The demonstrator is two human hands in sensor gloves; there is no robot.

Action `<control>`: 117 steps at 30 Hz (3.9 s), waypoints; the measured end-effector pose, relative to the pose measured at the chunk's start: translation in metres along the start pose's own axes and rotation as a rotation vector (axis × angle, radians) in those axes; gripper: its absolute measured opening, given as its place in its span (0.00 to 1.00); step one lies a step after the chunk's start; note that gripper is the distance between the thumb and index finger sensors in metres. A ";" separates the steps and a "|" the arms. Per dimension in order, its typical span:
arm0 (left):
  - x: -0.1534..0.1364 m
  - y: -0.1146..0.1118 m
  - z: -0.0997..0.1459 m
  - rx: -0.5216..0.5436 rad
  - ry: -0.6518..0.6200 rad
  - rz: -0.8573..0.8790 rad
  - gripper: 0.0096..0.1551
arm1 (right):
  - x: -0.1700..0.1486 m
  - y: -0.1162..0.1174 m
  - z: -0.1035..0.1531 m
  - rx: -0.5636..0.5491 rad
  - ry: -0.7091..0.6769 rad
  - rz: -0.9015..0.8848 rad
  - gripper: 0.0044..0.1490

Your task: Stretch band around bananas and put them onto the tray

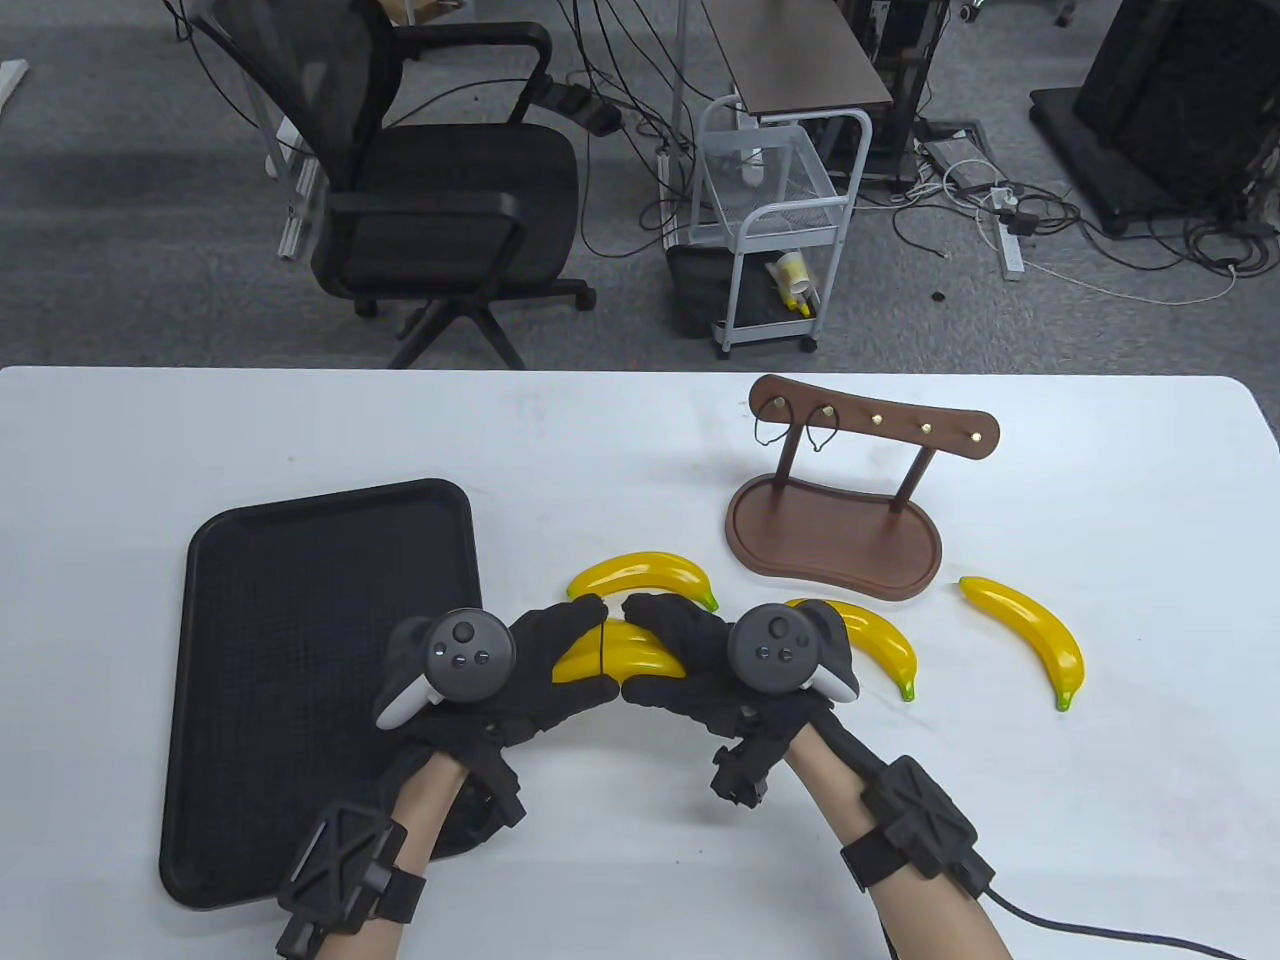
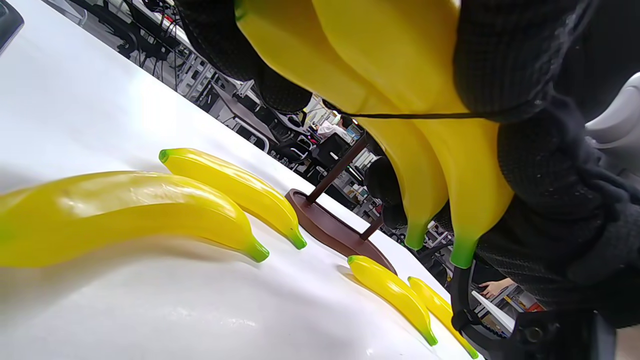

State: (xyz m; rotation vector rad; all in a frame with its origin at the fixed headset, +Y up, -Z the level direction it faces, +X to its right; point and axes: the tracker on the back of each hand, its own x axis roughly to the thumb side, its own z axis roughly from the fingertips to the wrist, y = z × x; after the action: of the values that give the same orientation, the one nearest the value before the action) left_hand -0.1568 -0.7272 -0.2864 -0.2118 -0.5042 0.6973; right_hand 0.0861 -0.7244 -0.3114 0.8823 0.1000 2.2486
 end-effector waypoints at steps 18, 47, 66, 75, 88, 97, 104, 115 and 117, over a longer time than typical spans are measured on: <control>0.002 -0.006 -0.002 0.018 0.051 -0.078 0.47 | 0.008 0.008 0.000 -0.002 0.025 0.203 0.65; -0.001 -0.004 -0.002 0.012 0.045 -0.052 0.50 | -0.001 0.009 0.001 -0.016 -0.009 0.143 0.58; -0.016 -0.001 -0.003 -0.002 0.130 0.187 0.50 | 0.015 0.005 0.004 -0.152 -0.062 0.362 0.50; -0.018 -0.003 -0.004 -0.042 0.142 0.251 0.49 | 0.017 0.003 0.006 -0.205 -0.073 0.418 0.47; -0.014 0.001 -0.002 0.008 0.127 0.208 0.43 | 0.016 -0.002 0.006 -0.230 -0.037 0.400 0.46; 0.002 0.006 0.001 0.093 0.078 0.022 0.42 | 0.013 -0.004 0.003 -0.212 0.050 0.327 0.45; 0.015 0.000 0.001 0.118 0.070 -0.203 0.40 | 0.012 0.000 0.001 -0.165 0.108 0.271 0.45; 0.021 -0.007 0.000 0.120 0.085 -0.344 0.41 | 0.011 0.004 0.000 -0.118 0.114 0.233 0.45; 0.021 -0.007 0.000 0.124 0.088 -0.346 0.41 | 0.010 0.005 0.000 -0.110 0.115 0.212 0.46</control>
State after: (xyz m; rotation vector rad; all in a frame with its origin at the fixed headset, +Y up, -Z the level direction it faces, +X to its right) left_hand -0.1389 -0.7187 -0.2764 -0.0358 -0.3988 0.3776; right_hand 0.0780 -0.7217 -0.3042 0.7341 -0.0678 2.4756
